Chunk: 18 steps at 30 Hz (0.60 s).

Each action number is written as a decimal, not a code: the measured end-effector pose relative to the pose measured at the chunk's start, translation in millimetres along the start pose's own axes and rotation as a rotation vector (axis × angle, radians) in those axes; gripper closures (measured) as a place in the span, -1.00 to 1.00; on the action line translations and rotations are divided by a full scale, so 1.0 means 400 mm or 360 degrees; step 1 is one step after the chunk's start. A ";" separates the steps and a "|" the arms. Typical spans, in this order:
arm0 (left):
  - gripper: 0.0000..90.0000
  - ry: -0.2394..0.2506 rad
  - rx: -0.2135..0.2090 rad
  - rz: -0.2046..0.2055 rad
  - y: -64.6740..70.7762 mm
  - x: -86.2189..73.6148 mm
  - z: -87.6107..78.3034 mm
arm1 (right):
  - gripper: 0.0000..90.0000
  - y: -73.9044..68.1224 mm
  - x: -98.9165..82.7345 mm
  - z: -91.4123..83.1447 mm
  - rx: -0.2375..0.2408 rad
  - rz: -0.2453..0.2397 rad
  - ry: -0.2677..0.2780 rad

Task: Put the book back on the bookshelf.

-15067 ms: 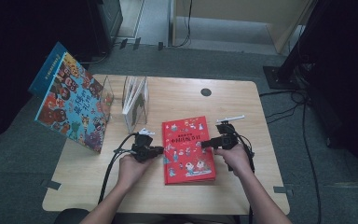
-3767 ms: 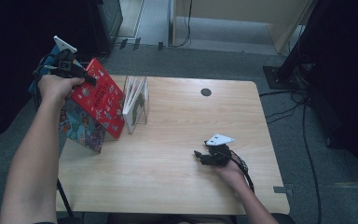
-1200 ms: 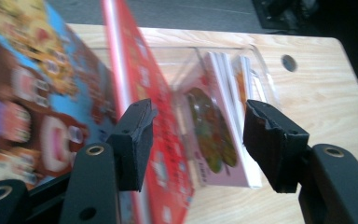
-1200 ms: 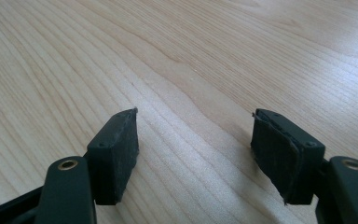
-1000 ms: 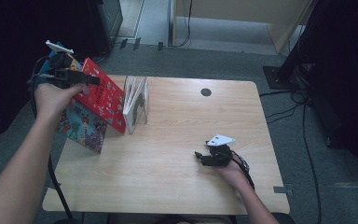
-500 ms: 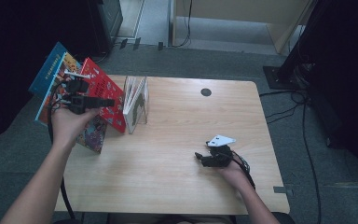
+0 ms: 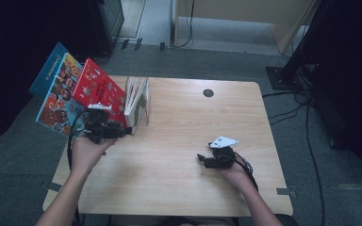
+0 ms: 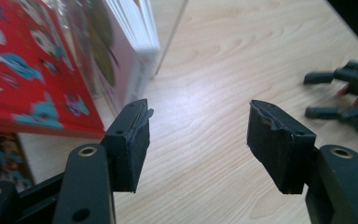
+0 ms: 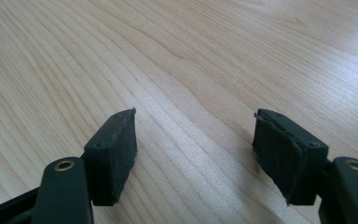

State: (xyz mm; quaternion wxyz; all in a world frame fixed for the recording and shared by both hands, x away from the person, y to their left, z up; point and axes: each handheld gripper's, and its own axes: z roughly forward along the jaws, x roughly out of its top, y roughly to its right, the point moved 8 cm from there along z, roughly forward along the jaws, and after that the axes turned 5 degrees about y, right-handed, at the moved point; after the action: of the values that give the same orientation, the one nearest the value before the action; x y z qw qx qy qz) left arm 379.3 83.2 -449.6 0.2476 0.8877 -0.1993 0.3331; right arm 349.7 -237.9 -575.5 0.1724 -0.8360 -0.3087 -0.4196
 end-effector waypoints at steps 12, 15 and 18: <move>-0.15 -0.0087 -0.0124 0.0052 0.042 -0.114 0.124 | -0.33 0.000 -0.001 -0.001 0.0000 -0.0002 -0.0001; -0.15 -0.0107 -0.0145 0.0073 0.049 -0.137 0.149 | -0.33 0.000 -0.001 -0.001 0.0000 -0.0006 -0.0001; -0.15 -0.0106 -0.0154 0.0071 0.051 -0.151 0.167 | -0.33 0.000 -0.001 -0.001 0.0001 -0.0004 -0.0002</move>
State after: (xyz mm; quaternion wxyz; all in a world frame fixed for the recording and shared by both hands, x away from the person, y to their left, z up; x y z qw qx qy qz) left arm 359.3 40.2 -528.7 0.2760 0.8806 -0.2431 0.2988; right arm 349.2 -238.2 -575.6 0.1718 -0.8358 -0.3101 -0.4192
